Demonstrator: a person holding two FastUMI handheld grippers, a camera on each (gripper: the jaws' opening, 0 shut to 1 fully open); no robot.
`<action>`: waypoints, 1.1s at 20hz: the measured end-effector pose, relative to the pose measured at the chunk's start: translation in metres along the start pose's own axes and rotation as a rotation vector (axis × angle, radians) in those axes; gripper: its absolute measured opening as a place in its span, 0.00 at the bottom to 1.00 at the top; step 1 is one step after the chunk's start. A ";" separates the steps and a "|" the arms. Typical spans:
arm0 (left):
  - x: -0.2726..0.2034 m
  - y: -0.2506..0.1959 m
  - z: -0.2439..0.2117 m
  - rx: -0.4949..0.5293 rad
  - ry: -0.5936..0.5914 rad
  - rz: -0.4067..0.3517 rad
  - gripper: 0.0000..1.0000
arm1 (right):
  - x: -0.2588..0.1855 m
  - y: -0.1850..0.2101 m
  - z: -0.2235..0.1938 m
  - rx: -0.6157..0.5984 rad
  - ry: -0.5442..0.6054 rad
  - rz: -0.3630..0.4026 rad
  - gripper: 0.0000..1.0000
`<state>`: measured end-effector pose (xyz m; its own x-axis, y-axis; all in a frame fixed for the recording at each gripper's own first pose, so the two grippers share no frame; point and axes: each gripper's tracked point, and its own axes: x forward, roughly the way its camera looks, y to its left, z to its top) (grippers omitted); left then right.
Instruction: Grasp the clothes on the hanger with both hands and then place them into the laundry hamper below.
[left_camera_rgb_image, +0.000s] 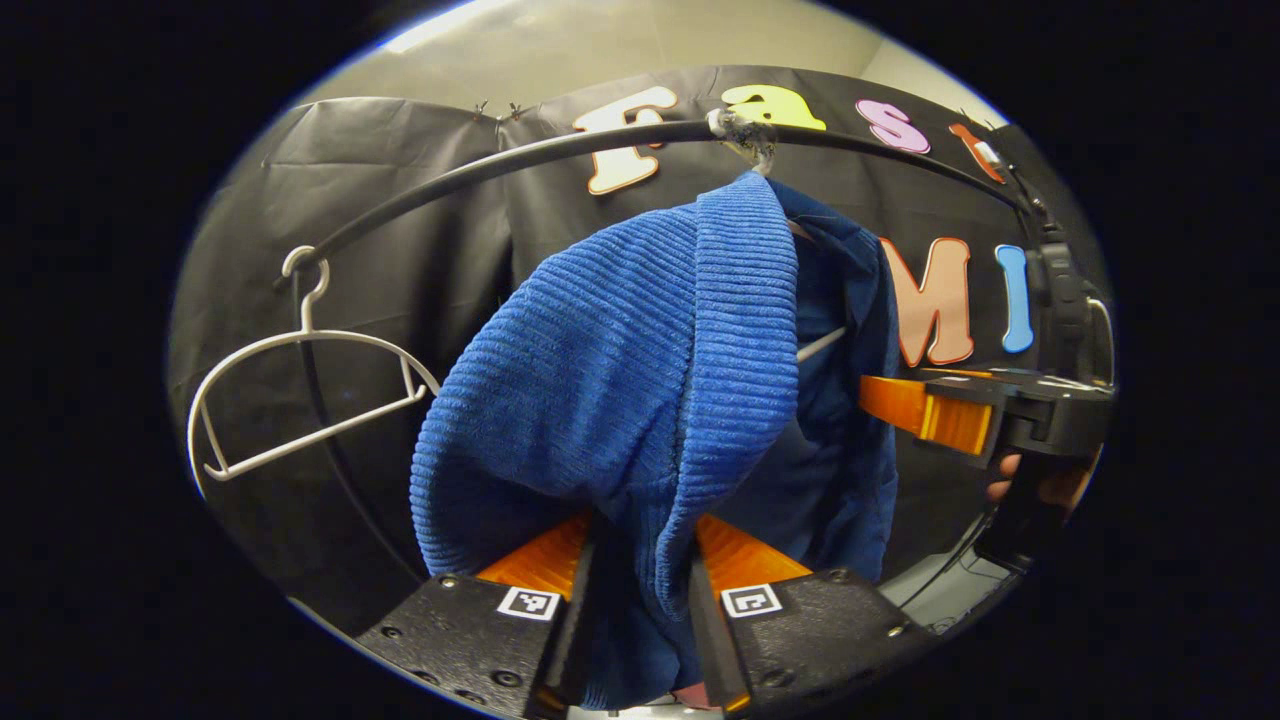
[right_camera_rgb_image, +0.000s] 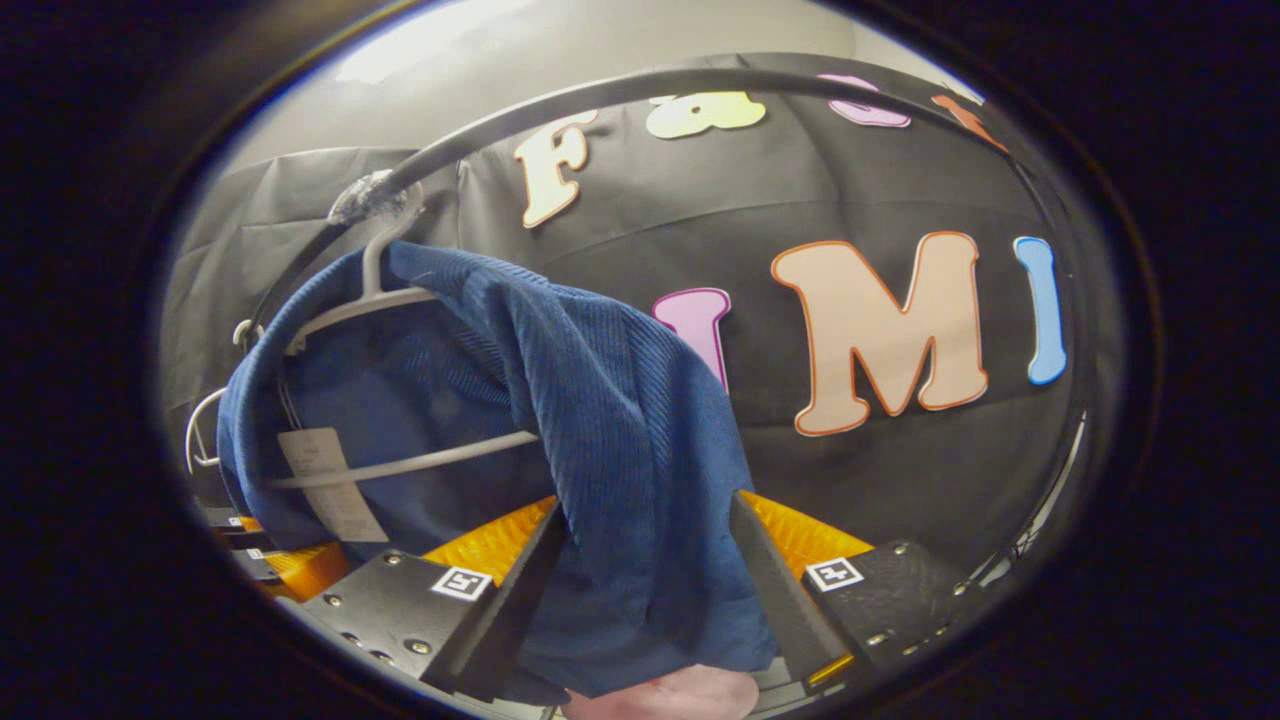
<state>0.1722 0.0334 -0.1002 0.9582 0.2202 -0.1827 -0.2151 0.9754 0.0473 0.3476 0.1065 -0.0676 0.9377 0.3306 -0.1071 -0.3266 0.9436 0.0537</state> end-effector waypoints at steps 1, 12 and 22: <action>-0.001 -0.003 -0.002 -0.016 0.018 -0.026 0.35 | 0.008 -0.004 0.002 0.015 -0.007 -0.010 0.93; -0.059 -0.019 0.041 0.009 -0.080 -0.239 0.00 | 0.044 -0.011 0.024 0.073 -0.060 -0.046 0.07; -0.108 -0.010 0.113 -0.046 -0.115 -0.386 0.01 | 0.017 -0.031 0.080 0.016 -0.191 -0.165 0.05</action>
<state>0.0917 -0.0008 0.0297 0.9846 -0.1616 -0.0673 0.1586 0.9862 -0.0481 0.3832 0.0816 0.0081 0.9841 0.1618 0.0736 -0.1667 0.9837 0.0667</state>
